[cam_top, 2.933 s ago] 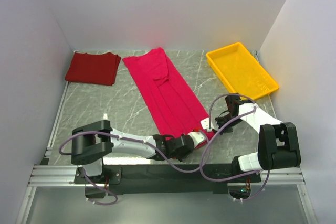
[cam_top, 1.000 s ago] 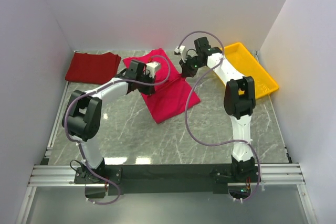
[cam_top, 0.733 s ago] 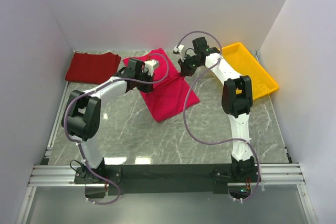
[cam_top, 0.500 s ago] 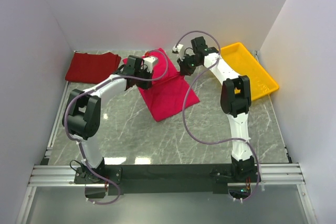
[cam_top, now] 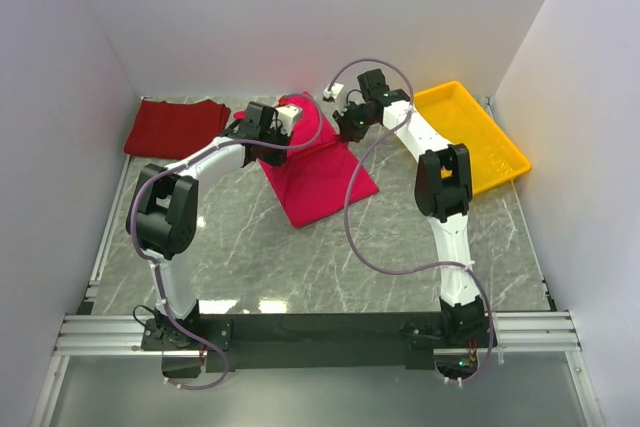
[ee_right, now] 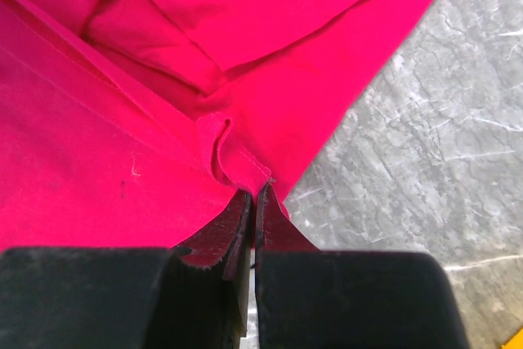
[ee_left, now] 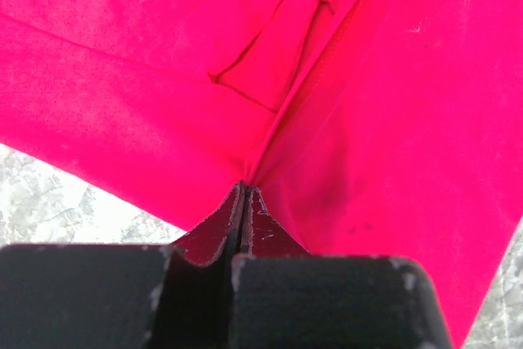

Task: Fold and stack the t-shirts
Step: Fold the tshirt

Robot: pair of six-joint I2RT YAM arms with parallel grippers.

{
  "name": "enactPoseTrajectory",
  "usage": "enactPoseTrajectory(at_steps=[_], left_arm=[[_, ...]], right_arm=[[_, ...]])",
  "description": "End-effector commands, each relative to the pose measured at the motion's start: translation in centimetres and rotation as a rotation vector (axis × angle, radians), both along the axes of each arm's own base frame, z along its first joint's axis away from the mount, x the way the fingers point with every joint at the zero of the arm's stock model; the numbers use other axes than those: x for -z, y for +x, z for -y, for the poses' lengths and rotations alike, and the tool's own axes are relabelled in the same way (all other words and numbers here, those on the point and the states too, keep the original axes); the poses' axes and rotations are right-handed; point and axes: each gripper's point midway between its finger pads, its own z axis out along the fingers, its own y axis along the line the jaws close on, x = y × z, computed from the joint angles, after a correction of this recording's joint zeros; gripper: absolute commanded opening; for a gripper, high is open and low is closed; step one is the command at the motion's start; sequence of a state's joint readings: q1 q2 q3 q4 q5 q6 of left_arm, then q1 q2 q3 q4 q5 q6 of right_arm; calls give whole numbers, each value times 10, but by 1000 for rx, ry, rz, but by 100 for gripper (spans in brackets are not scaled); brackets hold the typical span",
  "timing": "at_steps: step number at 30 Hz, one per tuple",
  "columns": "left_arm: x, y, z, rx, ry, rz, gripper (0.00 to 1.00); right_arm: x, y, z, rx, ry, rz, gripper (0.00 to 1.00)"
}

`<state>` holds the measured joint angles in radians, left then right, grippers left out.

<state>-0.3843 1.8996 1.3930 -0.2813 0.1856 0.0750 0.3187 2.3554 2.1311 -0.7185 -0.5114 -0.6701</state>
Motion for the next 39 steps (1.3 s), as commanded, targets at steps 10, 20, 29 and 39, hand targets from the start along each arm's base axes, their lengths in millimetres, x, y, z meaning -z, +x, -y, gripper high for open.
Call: enactPoseTrajectory(at_steps=[10,20,29,39], left_arm=[[-16,14,-4,-3,24,54,1],[-12,14,-4,3,31,45,1],[-11,15,-3,5,31,46,1],[-5,15,-4,-1,35,35,1]], right_arm=[[-17,19,-11,-6,-15,99,0],[-13,23,-13,-5,-27,107,0],[-11,23,-15,-13,-41,111,0],[-7,23,-18,-21,-57,117,0]])
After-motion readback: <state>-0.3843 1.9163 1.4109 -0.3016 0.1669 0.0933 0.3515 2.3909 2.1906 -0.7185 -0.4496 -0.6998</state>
